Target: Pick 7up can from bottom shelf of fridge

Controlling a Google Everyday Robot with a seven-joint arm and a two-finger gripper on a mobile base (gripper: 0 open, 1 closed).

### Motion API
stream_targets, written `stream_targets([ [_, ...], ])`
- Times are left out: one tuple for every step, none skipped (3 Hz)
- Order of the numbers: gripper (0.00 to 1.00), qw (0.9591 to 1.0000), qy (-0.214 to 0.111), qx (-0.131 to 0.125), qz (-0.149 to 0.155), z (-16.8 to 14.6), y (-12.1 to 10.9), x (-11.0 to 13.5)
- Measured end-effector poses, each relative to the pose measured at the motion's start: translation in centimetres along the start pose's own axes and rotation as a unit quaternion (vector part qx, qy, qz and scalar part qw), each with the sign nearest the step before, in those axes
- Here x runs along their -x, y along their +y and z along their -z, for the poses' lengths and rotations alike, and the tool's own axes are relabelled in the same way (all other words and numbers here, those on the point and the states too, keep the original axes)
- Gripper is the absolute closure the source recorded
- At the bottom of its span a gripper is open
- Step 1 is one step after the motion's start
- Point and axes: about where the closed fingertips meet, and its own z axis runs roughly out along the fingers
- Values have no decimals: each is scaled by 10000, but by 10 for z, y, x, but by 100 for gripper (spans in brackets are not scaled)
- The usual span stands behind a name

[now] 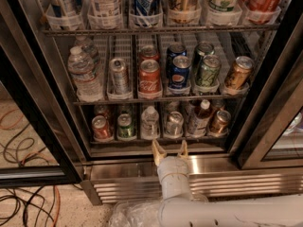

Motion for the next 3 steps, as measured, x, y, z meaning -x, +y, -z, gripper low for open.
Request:
stream_targets([
  [29,9999,-59,73,93,-2,4,-2],
  [31,9997,-115,125,160,-14,6,-2],
  [33,9996,-157,105,210,-23,5,-2],
])
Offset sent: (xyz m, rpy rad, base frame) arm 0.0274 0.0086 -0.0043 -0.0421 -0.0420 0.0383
